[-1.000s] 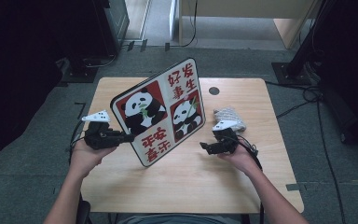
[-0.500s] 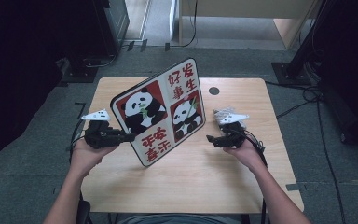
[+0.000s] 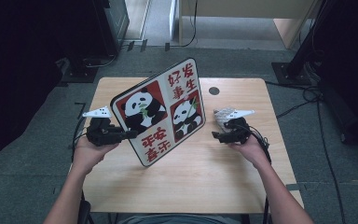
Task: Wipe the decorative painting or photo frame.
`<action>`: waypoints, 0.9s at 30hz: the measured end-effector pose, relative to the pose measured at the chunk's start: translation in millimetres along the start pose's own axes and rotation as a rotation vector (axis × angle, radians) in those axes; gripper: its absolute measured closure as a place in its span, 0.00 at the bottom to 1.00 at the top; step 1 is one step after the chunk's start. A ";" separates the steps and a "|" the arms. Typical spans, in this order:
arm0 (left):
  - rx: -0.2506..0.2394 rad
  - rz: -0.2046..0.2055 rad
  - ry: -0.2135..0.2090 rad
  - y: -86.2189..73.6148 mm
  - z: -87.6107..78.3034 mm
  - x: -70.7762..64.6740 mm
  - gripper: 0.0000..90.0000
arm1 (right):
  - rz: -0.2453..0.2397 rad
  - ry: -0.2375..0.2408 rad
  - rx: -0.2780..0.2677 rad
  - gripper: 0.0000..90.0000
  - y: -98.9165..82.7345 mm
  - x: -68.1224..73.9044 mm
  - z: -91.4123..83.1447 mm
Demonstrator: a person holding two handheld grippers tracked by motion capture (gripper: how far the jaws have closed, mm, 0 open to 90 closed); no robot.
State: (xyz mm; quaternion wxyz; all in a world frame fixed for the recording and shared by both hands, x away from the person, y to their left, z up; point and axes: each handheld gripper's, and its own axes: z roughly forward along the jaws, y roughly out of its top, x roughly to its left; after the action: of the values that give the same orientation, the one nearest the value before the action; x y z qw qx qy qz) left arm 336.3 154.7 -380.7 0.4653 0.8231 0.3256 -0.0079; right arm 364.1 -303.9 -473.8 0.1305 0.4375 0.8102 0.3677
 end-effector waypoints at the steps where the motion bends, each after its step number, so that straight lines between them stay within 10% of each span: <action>1: 0.001 0.000 0.000 0.2 0.3 0.2 0.84 | 0.003 -0.002 -0.007 0.33 0.3 -2.6 -0.7; 27: -0.009 0.008 0.009 2.0 1.6 0.5 0.87 | 0.069 -0.102 -0.018 0.28 21.5 -49.2 10.1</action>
State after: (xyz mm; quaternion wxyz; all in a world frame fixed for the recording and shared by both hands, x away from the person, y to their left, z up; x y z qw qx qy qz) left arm 338.3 153.0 -380.3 0.4676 0.8222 0.3245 -0.0008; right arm 411.3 -331.1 -470.9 0.1628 0.4823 0.7835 0.3564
